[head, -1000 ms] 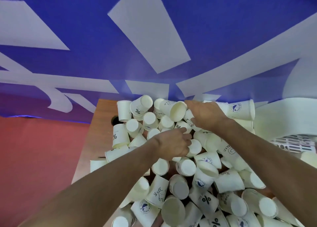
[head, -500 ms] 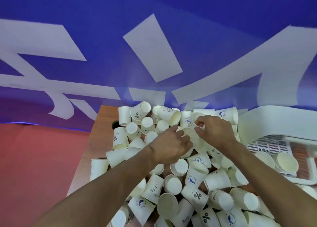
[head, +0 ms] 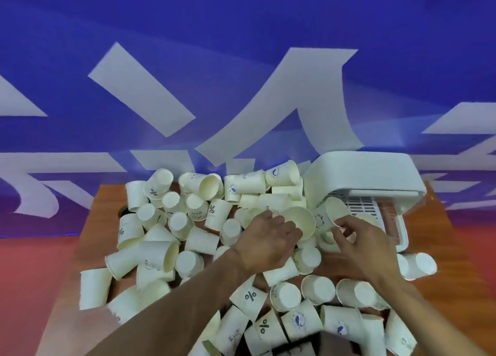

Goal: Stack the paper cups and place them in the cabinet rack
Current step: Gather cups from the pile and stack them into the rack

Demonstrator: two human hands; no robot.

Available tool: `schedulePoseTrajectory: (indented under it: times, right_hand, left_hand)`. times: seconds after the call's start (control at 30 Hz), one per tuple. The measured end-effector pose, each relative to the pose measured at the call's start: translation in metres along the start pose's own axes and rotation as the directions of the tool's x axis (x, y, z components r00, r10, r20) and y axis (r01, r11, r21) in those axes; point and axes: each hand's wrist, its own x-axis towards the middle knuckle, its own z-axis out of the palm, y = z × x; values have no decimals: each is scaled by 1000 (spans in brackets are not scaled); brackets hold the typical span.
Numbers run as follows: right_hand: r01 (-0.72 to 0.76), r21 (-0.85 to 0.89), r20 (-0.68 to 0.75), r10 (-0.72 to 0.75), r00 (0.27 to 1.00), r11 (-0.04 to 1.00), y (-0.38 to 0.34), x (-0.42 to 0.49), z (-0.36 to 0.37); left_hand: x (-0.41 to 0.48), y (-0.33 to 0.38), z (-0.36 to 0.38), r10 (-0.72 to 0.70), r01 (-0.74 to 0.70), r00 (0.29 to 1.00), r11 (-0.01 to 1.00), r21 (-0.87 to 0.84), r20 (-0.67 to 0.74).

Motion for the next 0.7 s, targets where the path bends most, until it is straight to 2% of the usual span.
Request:
schedulePoseTrajectory:
  times: [0.13, 0.23, 0.37, 0.47, 0.7]
  right_hand:
    - [-36, -50, -27, 35, 999, 998, 56, 9, -24]
    - [-11, -73, -33, 9, 999, 997, 92, 17, -36]
    - [120, -85, -94, -128, 987, 989, 131, 20, -41]
    - [263, -77, -147, -272, 951, 962, 160, 22, -38]
    - [437, -58, -96, -441, 892, 898, 199, 34, -3]
  left_hand:
    - [45, 29, 25, -60, 61, 997, 998, -18, 50]
    - [74, 49, 43, -111, 118, 989, 990, -74, 98]
    - [101, 67, 62, -191, 203, 975, 973, -111, 110]
    - [115, 75, 75, -231, 245, 965, 964, -105, 124]
    - [127, 90, 90, -257, 271, 932, 962, -20, 256]
